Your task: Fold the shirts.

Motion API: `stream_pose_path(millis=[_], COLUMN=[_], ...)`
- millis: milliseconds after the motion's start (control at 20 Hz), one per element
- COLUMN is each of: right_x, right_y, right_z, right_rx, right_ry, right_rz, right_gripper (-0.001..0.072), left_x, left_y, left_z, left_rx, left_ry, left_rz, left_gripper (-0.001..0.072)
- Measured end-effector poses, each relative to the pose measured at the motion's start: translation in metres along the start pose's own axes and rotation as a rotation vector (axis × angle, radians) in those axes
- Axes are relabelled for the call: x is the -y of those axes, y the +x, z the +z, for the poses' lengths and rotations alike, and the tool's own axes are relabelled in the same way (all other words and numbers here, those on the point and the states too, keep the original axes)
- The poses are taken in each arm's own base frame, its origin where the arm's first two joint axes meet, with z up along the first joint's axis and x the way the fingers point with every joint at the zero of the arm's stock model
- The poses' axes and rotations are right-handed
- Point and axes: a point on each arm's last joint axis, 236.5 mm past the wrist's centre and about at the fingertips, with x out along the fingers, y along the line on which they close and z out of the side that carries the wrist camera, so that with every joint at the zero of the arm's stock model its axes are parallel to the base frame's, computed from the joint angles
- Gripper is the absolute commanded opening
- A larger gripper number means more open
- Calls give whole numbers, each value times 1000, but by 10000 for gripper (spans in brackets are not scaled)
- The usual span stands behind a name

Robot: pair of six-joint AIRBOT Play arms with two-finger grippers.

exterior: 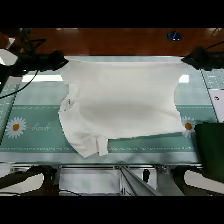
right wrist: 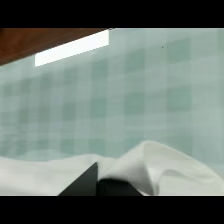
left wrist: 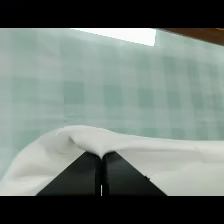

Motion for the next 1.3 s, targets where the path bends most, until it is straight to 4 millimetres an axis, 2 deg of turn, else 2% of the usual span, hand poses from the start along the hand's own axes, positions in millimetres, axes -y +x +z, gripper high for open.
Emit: stream_pose_path(millis=[50, 100, 150, 200, 300, 350, 450, 550, 700, 850, 950, 1100, 1300], right_x=[6, 11, 16, 20, 28, 33, 44, 61, 102, 132, 140, 138, 127], right_y=[19, 35, 50, 62, 74, 73, 58, 28, -27, -70, -84, -85, -80], right_z=[5, 9, 11, 12, 9, 7, 1, -10, -45, -96, -131, -173, -197], right_rx=[-11, -18, -27, -34, -62, -80, -123, -180, -231, -200, -148, -110, -108], right_ry=[47, 93, 141, 182, 250, 271, 293, 272, 253, 321, 373, 439, 483], right_rz=[37, 71, 101, 127, 162, 172, 182, 138, -43, -200, -262, -268, -223], right_gripper=[95, 348, 412, 412, 412, 412, 412, 412, 412, 411, 411, 411, 411], left_x=[-4, -7, -9, -11, -19, -24, -46, -77, -119, -139, -144, -135, -118], left_y=[14, 26, 35, 41, 46, 43, 29, 3, -48, -89, -105, -112, -113], left_z=[0, -2, -5, -7, -16, -19, -31, -48, -86, -148, -192, -247, -297], left_rx=[-2, -11, -19, -28, -75, -100, -192, -292, -390, -439, -454, -483, -556], left_ry=[-32, -66, -92, -119, -151, -163, -178, -191, -238, -358, -464, -594, -664], left_rz=[-6, -15, -22, -29, -35, -37, -23, 17, 91, 127, 119, 67, 21], left_gripper=[18, 73, 312, 506, 509, 509, 509, 509, 509, 508, 508, 508, 508])
